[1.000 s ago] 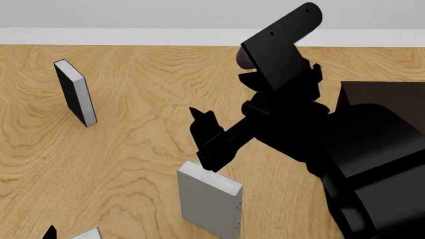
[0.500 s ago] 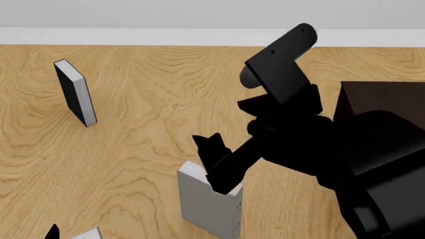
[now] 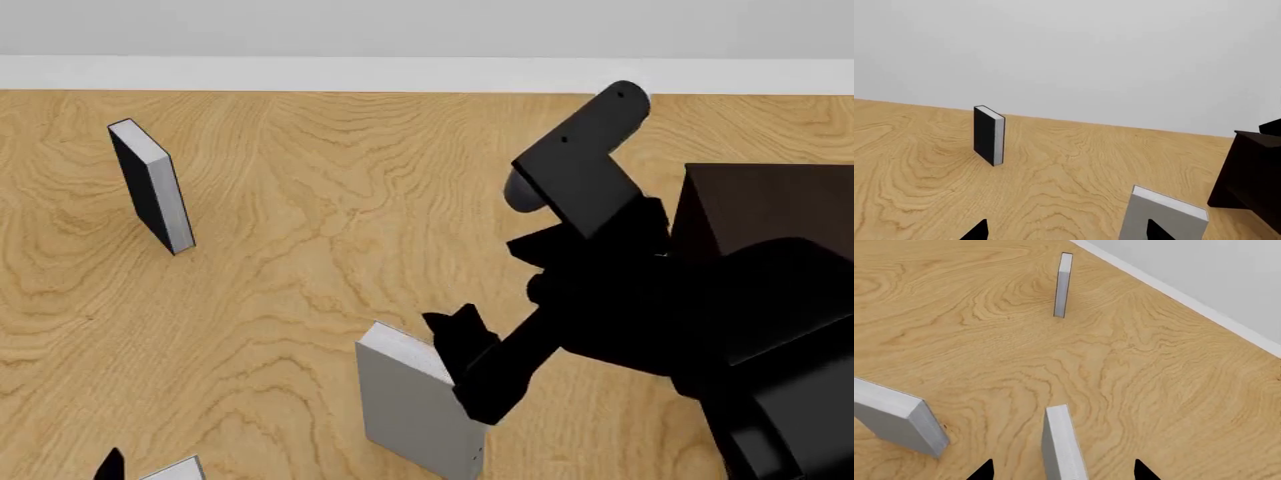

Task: Pick up the book on the right and place it on the cabinet shelf.

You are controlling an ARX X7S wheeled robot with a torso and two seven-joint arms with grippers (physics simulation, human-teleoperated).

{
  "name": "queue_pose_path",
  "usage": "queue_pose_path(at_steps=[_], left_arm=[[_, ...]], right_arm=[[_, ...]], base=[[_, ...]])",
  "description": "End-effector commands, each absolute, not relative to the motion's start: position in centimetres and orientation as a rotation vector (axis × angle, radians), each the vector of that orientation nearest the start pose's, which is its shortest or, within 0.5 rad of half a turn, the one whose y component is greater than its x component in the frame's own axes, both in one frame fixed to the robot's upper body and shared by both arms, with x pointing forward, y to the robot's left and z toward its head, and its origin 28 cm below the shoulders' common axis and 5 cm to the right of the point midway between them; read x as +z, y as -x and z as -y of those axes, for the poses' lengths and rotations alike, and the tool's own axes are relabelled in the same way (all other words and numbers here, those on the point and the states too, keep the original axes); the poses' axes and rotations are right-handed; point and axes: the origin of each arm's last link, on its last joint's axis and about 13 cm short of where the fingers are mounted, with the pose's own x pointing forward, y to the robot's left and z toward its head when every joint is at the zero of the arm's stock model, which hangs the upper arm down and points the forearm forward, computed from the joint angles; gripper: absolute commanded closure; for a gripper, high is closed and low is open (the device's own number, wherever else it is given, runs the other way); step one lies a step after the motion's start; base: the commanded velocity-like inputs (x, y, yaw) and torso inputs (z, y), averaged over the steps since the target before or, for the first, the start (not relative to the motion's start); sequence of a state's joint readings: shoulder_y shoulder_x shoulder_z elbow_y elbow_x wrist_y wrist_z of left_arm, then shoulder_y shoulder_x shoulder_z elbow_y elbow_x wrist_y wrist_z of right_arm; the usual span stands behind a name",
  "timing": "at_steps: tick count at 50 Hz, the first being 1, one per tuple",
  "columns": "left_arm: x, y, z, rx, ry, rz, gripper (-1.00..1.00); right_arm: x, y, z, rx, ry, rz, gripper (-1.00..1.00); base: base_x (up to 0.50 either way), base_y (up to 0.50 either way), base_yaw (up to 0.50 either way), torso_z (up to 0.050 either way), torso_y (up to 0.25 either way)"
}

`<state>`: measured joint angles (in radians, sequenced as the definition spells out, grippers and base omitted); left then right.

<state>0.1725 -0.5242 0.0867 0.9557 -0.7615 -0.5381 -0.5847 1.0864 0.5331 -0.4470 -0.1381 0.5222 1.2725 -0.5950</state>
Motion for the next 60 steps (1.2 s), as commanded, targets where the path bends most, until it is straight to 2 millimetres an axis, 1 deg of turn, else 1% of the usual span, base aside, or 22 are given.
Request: queue_pose_path(at_steps=[1,19,35,42,51,60], left_arm=[[13.9,-12.9,-21.5,-0.079,0.138,-0.009,-1.00],[13.8,-13.2,-21.4,-0.081,0.133,-0.016,-1.00],[13.6,-13.6,-21.4,-0.072,0.129,-0.021,-1.00],[13.4,-13.6,-21.4,-0.069,0.133,-0.027,-1.00],[13.3,-13.7,-21.5,-0.069,0.136,-0.035,-1.00],[13.1,-13.9,-21.5,-0.066,0.138,-0.040,-1.00]], right_arm=[[24.1,-32.7,16.4,0.760,0.339,-0.440,-1.00],[22.5,-34.9,16.2,0.761,0.331,-0.470,-1.00],[20.8,-35.9,15.9,0.786,0.344,-0.518,-1.00],[20.4,-36.4,15.7,0.789,0.344,-0.534,-1.00],[19.4,-36.9,15.5,0.794,0.346,-0.566,-1.00],[18.8,-37.8,15.4,0.791,0.340,-0.582,-1.00]], base=[[0.00,0.00,0.00,0.000,0.000],[0.00,0.00,0.00,0.000,0.000],[0.00,0.00,0.00,0.000,0.000],[0.00,0.00,0.00,0.000,0.000],[0.00,0.00,0.00,0.000,0.000],[0.00,0.00,0.00,0.000,0.001]])
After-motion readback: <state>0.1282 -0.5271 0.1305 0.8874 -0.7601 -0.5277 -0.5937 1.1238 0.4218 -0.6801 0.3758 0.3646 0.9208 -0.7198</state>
